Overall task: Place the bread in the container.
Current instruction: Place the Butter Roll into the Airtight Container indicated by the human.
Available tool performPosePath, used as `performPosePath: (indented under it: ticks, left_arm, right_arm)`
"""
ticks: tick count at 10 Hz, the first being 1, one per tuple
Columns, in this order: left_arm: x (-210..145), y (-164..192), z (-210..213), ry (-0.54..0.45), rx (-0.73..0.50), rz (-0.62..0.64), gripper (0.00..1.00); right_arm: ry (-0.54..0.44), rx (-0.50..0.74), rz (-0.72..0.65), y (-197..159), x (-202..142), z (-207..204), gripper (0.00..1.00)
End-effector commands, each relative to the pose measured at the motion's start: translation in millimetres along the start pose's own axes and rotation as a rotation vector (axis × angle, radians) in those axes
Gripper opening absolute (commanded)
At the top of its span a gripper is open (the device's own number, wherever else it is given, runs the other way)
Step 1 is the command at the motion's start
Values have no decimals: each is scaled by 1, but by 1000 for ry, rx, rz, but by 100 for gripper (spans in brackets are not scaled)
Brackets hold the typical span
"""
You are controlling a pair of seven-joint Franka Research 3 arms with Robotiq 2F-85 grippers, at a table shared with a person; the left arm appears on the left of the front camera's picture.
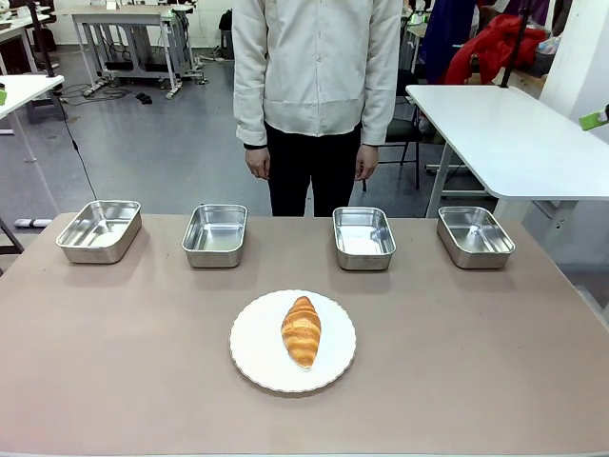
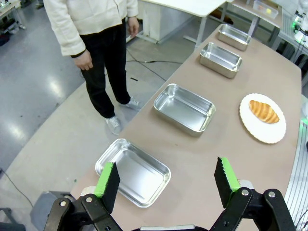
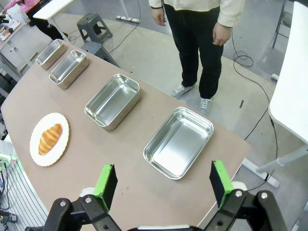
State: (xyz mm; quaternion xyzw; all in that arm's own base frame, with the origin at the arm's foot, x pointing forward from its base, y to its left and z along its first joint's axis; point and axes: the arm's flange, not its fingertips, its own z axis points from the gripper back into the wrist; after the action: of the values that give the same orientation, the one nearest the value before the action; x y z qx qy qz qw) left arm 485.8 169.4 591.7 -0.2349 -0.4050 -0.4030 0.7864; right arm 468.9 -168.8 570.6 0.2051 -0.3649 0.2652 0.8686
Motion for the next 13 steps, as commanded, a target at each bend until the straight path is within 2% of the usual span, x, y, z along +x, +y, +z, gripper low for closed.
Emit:
performPosePath:
  ticks: [1, 13]
  left_arm:
    - [1, -1, 0, -6, -2, -2, 100]
    - [1, -1, 0, -6, -2, -2, 100]
  right_arm:
    - [-11, 7, 3, 0, 1, -1, 100]
    - [-11, 7, 3, 0, 1, -1, 100]
